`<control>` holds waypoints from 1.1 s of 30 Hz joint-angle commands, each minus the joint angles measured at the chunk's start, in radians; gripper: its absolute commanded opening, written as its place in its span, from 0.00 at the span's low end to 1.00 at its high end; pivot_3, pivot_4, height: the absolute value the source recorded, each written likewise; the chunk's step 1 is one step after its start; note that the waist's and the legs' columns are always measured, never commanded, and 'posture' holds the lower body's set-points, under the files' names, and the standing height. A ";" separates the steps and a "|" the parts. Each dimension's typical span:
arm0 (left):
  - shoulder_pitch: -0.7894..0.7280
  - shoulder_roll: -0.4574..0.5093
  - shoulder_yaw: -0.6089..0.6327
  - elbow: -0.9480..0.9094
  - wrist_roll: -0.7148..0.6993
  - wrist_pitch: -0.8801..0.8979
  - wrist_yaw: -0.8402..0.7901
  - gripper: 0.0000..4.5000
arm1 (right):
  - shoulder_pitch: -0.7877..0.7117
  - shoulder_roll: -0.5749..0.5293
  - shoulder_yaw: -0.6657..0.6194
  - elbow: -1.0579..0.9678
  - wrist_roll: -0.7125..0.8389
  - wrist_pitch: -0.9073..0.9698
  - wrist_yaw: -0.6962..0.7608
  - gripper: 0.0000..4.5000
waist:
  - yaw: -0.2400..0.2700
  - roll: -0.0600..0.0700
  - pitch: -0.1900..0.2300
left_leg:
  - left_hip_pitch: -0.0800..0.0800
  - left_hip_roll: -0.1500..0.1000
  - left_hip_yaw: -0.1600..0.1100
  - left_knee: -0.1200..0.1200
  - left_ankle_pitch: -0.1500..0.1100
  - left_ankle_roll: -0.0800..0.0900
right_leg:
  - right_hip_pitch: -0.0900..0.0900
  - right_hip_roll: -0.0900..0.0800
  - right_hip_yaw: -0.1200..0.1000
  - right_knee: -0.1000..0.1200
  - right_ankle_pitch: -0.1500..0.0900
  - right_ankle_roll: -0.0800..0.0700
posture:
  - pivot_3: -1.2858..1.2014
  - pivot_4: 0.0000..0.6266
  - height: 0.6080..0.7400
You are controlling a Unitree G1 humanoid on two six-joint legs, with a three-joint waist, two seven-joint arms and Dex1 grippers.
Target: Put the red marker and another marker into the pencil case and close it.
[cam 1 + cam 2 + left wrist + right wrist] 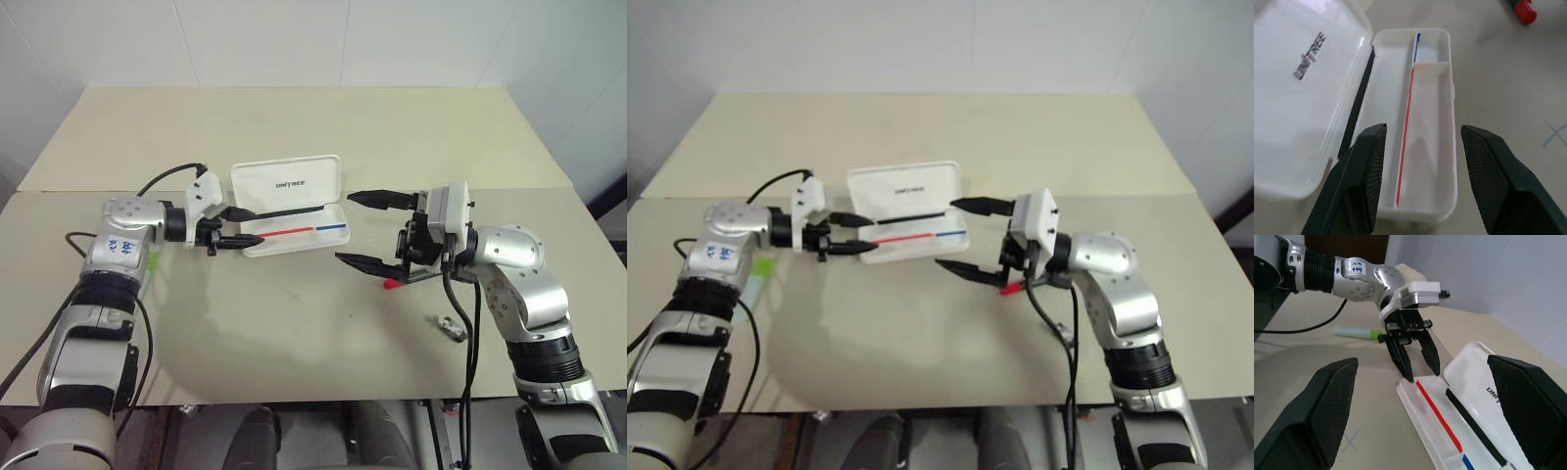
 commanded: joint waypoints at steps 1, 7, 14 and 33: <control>-0.036 -0.013 -0.010 0.022 0.023 -0.039 -0.033 0.56 | -0.002 0.007 -0.010 -0.045 0.005 -0.005 -0.028 1.00 | -0.002 0.000 0.000 | 0.000 0.000 0.000 0.000 0.000 0.000 | 0.000 0.000 0.000 0.000 0.000 0.000 | 0.52 0.24 1.00; -0.019 -0.023 -0.035 0.001 0.048 -0.040 -0.070 0.56 | 0.007 0.004 -0.013 -0.059 0.007 -0.004 -0.052 1.00 | 0.000 0.000 0.000 | 0.000 0.000 0.000 0.000 0.000 0.000 | 0.000 0.000 0.000 0.001 0.000 0.000 | 0.52 0.24 1.00; -0.006 -0.024 -0.059 0.027 0.101 -0.031 -0.054 0.56 | 0.020 0.008 -0.014 -0.084 0.009 0.000 -0.089 1.00 | 0.001 0.000 0.000 | 0.000 0.000 0.000 0.000 0.000 0.000 | 0.000 0.000 0.000 0.001 0.000 0.000 | 0.52 0.24 1.00; -0.075 -0.074 -0.145 0.108 0.238 -0.030 -0.030 0.00 | 0.017 -0.009 -0.036 -0.107 0.018 0.004 -0.102 1.00 | 0.003 0.000 0.000 | 0.001 0.000 0.000 0.002 0.000 0.000 | 0.000 0.000 0.000 0.003 0.000 0.000 | 0.52 0.24 1.00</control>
